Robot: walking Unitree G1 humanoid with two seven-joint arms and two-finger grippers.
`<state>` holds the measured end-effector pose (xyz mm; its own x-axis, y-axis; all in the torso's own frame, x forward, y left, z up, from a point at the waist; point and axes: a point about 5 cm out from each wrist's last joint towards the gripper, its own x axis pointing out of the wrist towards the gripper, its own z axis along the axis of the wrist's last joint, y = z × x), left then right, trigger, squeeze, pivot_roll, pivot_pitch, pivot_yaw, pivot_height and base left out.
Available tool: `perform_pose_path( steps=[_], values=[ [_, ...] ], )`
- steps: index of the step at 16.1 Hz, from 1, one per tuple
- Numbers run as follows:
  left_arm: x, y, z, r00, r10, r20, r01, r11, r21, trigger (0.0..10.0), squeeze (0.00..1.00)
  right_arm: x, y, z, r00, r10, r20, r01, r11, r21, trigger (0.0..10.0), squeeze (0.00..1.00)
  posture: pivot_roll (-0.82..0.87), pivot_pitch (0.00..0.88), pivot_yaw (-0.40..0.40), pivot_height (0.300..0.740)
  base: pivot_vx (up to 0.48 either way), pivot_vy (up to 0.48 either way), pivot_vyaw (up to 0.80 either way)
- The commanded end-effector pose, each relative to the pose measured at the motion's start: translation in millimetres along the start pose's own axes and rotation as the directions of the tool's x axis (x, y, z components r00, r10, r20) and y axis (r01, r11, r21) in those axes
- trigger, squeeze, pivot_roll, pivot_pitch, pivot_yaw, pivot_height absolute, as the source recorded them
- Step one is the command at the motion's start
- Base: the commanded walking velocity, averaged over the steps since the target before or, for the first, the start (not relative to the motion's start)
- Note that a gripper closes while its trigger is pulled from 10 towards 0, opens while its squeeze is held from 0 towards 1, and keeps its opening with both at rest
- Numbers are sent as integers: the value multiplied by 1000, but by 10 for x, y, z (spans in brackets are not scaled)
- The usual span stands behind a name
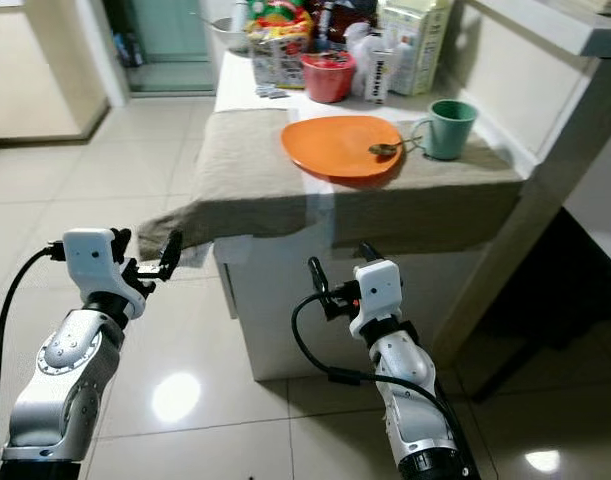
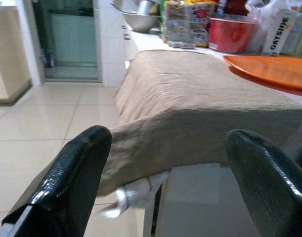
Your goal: Setting the table
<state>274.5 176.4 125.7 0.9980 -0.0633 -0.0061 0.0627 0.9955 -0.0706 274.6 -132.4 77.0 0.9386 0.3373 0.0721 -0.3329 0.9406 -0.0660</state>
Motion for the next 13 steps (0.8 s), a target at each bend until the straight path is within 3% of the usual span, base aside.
perform_pose_path(
  steps=[1,5,13],
  values=[
    [20,-17,22,1000,2,1,-2,1000,8,10000,0,-11,-17,5,1000,3,-4,-3,1000,3,10000,0,-108,0,59,740,0,0,0],
    [29,-38,34,1000,-7,4,7,1000,27,10000,0,11,-5,14,1000,13,-2,-13,1000,3,10000,0,-105,0,57,740,0,0,0],
    [50,-40,38,1000,8,12,-8,1000,-4,10000,0,30,1,18,1000,15,0,-15,1000,5,10000,0,-108,0,54,740,123,-402,0]
  ],
)
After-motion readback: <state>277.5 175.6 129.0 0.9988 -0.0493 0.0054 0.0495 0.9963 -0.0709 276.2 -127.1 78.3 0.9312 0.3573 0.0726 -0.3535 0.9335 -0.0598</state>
